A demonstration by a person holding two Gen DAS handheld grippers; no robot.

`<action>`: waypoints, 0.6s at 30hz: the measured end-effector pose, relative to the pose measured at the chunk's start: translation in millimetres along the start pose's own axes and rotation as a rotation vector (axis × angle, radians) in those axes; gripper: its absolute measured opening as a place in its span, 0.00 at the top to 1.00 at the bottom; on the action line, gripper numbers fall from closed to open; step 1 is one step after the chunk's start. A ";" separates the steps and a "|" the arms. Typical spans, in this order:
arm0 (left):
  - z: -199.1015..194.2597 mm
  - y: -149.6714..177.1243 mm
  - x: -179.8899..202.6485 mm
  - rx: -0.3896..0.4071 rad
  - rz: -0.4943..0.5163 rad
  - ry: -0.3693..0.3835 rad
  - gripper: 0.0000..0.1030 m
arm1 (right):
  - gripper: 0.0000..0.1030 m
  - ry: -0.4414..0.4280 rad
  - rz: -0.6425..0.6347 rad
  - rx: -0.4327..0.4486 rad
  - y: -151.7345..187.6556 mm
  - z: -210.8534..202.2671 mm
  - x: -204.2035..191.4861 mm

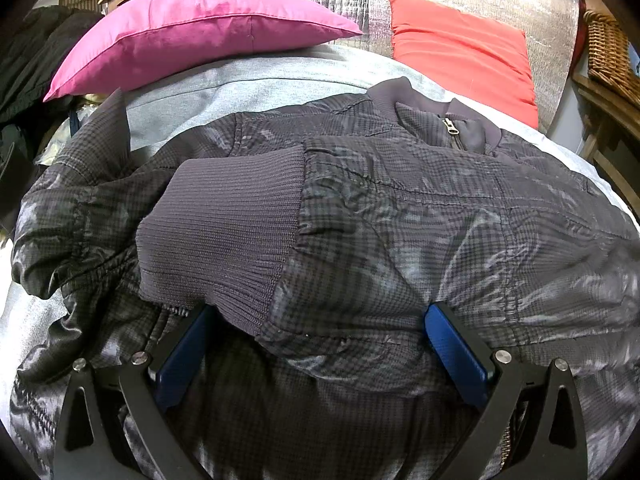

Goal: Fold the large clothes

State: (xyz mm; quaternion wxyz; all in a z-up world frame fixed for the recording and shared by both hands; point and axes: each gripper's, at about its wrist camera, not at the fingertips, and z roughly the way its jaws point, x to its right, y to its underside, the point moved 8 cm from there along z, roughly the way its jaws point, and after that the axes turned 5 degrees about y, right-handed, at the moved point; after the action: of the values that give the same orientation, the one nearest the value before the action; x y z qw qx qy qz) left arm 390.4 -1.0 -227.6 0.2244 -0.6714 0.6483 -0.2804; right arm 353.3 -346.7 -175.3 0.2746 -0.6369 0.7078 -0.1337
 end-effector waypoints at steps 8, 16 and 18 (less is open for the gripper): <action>0.1 -0.2 -1.1 0.001 0.000 -0.001 0.00 | 0.31 0.107 0.016 0.045 0.9 -2.1 28.4; -0.1 0.0 0.9 0.000 0.001 -0.002 0.00 | 0.28 -0.180 0.101 0.153 -9.0 -48.9 -8.0; -0.3 0.1 1.0 0.002 0.001 0.000 0.00 | 0.28 -0.169 0.138 0.005 14.7 -8.0 2.5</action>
State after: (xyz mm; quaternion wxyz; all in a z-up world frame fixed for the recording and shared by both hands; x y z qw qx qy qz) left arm 390.1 -2.0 -227.4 0.2251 -0.6710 0.6482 -0.2810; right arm 336.5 -348.2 -177.3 0.3436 -0.5951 0.7239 -0.0619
